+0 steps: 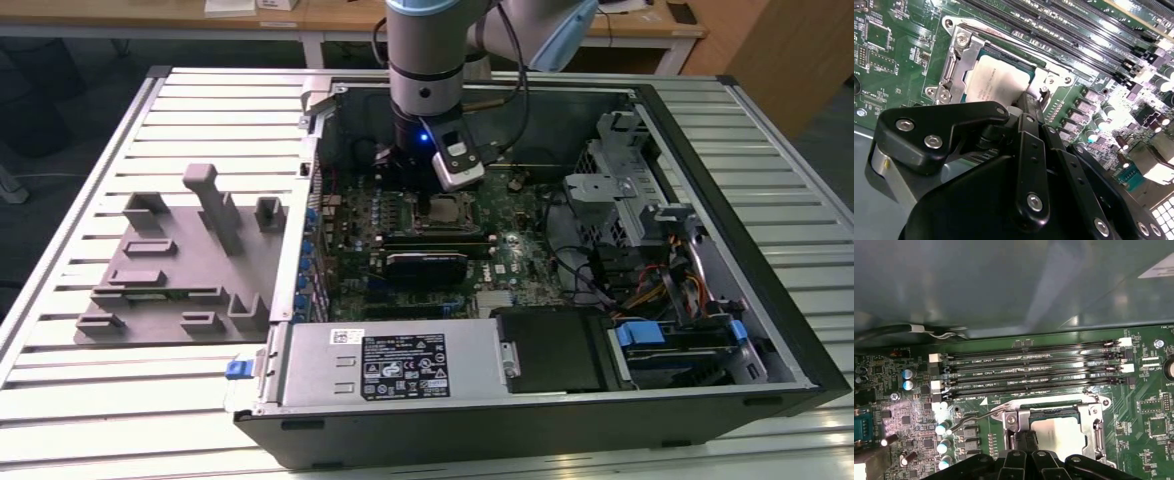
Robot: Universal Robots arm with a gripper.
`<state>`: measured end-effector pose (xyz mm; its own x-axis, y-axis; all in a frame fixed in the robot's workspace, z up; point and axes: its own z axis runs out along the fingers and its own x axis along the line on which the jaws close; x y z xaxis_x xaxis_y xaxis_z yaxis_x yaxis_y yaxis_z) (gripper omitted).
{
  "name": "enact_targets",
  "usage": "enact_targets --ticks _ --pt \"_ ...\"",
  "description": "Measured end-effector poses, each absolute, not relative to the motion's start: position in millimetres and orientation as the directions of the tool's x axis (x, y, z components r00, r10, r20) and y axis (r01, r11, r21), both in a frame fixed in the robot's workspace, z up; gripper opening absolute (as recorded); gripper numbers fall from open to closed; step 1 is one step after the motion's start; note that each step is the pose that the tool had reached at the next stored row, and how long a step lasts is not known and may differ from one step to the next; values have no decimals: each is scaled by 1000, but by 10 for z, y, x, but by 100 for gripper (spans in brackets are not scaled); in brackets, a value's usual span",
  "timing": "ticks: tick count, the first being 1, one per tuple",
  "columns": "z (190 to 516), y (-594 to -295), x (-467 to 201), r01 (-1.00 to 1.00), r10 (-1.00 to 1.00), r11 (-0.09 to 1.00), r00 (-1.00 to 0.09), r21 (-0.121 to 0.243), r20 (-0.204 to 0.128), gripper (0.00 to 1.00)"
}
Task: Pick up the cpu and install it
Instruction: 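Close the cpu cover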
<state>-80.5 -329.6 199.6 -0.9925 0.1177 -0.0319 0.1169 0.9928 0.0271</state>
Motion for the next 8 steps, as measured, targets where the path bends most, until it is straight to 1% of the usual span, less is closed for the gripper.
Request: enact_targets --ticks 8 --pt "2030 -3296 -795 117 118 993 -993 27 -32 11"
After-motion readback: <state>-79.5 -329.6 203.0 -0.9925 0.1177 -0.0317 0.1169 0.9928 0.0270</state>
